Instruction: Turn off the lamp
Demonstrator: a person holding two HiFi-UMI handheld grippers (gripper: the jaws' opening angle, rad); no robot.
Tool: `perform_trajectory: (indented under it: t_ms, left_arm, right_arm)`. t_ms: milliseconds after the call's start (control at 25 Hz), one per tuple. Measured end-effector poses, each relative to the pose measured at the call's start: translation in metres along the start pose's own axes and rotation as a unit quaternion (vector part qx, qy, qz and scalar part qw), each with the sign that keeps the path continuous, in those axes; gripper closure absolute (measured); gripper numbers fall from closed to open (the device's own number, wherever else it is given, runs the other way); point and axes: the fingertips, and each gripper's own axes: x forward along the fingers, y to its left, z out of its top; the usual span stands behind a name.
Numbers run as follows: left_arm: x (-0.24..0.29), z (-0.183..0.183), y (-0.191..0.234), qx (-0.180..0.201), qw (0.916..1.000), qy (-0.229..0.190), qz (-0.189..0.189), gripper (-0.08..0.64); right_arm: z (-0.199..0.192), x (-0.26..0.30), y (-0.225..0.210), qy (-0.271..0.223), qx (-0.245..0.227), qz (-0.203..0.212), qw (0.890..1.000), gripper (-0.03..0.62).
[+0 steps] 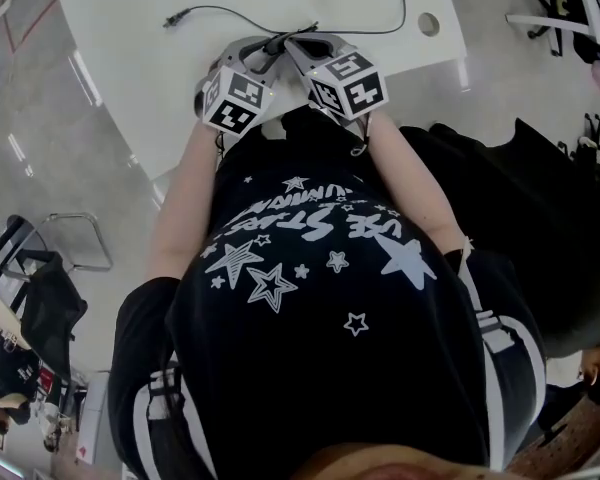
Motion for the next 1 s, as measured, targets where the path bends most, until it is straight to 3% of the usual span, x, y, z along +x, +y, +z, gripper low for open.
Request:
perform_trajectory:
  t_ms: [440,680,1000]
  left_arm:
    - [0.002,-0.001,0.001,-0.005,0.9998,0.007,-0.016,0.42]
    - [-0.001,-0.003,0.001,-0.003,0.9997,0.007,-0.025,0.42]
    - [-0.009,-0.001,0.006,-0.013,0.9994,-0.027,-0.016,0.419]
  right_arm:
    - [-0.003,0.005,-0.006,0.043,0.021,-0.011,0.999,0.587]
    - [0.0,0.006,0.004,0.062,-0.068,-0.064,0.994,0.587]
    - [0.005,-0.014,-0.004,0.018,-0.014,-0.09,0.996,0.586]
